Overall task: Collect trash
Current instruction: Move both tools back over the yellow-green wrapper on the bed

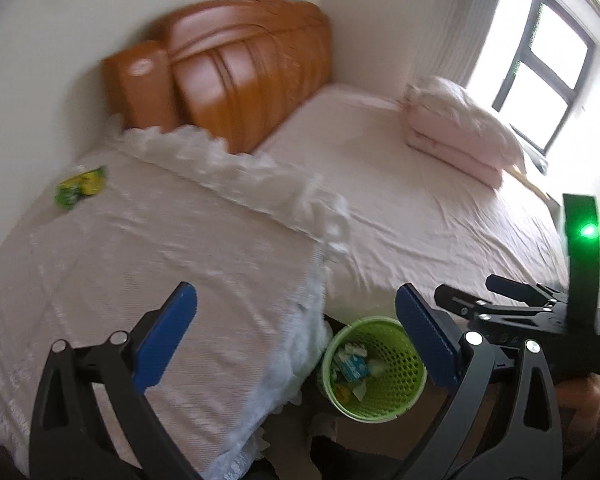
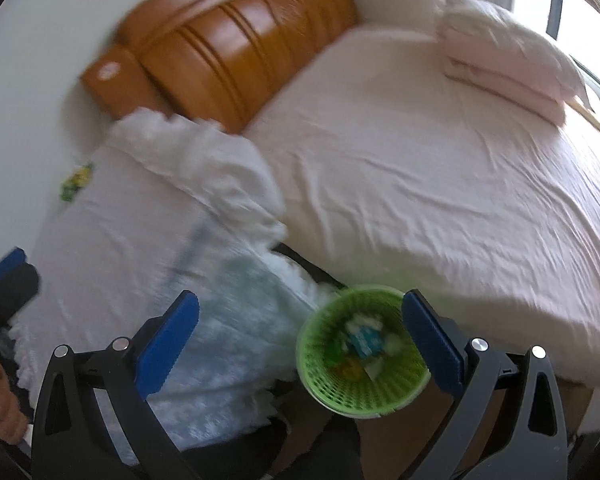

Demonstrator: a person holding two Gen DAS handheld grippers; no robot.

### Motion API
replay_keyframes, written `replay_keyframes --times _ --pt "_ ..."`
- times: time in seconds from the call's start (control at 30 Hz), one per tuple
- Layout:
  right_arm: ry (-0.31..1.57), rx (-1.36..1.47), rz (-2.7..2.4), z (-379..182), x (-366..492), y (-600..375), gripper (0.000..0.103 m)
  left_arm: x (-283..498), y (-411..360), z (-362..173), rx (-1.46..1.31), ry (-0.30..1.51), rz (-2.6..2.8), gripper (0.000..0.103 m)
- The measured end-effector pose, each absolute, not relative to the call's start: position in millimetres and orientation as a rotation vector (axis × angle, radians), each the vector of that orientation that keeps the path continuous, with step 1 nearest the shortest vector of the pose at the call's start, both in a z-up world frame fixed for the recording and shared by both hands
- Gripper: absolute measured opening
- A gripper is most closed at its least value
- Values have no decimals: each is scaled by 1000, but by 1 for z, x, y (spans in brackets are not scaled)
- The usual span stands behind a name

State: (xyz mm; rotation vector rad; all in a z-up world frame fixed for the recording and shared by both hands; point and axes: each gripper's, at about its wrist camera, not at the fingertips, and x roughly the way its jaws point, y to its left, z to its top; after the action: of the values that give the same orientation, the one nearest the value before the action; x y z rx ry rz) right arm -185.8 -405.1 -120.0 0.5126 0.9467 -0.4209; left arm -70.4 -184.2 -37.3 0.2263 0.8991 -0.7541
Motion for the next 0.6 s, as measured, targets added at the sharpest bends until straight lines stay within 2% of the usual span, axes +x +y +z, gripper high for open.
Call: replay_keyframes --times 0.23,0.6 --pt "883 427 -263 -84 -129 -369 101 -47 -133 -23 144 868 -619 95" --pt "881 335 -107 -63 -52 -311 101 -14 -84 -21 76 867 -487 95"
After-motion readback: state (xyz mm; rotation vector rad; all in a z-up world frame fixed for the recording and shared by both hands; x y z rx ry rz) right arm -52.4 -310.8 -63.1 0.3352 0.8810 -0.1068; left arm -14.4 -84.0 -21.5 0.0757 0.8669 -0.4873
